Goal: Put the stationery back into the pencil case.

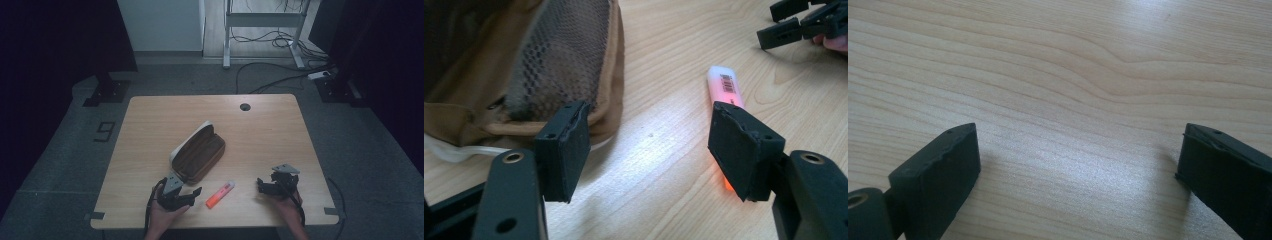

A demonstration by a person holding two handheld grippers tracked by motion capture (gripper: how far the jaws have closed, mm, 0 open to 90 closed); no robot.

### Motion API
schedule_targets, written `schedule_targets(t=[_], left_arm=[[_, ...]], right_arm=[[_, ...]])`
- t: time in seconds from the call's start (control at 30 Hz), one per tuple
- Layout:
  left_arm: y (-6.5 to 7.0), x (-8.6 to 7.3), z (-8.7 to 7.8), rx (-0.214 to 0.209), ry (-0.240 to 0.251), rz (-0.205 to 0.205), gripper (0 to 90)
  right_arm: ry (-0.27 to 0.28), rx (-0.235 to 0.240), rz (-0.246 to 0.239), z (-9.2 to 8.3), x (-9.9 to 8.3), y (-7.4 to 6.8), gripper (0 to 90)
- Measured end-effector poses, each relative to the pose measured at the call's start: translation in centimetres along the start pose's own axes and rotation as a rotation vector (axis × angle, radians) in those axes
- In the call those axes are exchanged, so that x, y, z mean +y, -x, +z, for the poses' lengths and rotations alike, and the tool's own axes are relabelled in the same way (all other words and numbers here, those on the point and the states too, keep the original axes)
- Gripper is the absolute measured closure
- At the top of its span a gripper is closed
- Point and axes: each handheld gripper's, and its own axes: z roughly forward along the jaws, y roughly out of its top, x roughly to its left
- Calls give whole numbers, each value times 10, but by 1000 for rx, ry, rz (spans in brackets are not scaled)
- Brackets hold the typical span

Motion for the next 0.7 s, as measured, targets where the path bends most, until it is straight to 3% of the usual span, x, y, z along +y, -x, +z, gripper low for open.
schedule_targets(t=[0.7], left_arm=[[17,0,28,-37,-70,6,351]], right_arm=[[-1,-2,-1,0,0,0,33]])
